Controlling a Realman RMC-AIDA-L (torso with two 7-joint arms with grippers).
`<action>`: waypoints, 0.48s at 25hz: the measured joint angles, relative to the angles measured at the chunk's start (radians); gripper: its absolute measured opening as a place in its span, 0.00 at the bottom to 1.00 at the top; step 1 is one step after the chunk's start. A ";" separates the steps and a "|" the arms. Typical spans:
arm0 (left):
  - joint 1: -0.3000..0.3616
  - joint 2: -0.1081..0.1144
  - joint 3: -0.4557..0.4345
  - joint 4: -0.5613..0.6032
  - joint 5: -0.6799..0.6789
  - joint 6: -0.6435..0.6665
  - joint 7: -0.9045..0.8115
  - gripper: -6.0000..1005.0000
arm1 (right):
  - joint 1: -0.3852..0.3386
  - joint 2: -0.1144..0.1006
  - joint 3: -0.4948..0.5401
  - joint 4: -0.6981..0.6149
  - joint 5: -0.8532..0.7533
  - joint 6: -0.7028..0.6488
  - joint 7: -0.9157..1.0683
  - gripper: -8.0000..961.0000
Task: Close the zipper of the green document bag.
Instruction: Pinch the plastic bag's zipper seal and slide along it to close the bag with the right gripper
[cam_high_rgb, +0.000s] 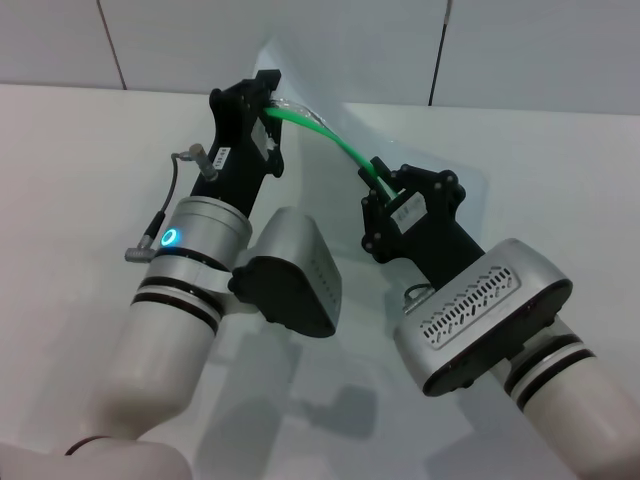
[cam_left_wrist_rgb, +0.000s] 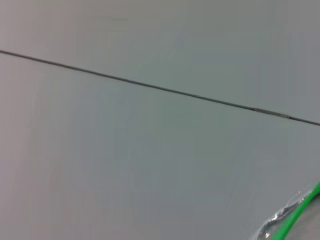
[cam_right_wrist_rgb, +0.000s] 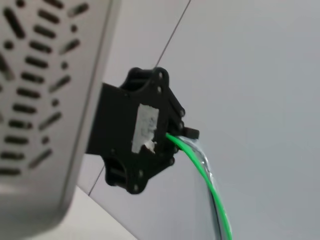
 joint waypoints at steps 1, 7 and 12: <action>0.001 0.000 -0.001 0.000 0.000 -0.002 -0.004 0.07 | 0.000 0.000 0.000 0.003 0.000 0.000 0.004 0.09; 0.003 0.000 -0.005 0.000 0.000 -0.023 -0.020 0.07 | -0.004 0.000 0.004 0.019 0.000 0.000 0.019 0.09; 0.003 0.000 -0.005 0.000 -0.001 -0.025 -0.020 0.07 | -0.012 0.000 0.006 0.030 0.000 0.000 0.021 0.09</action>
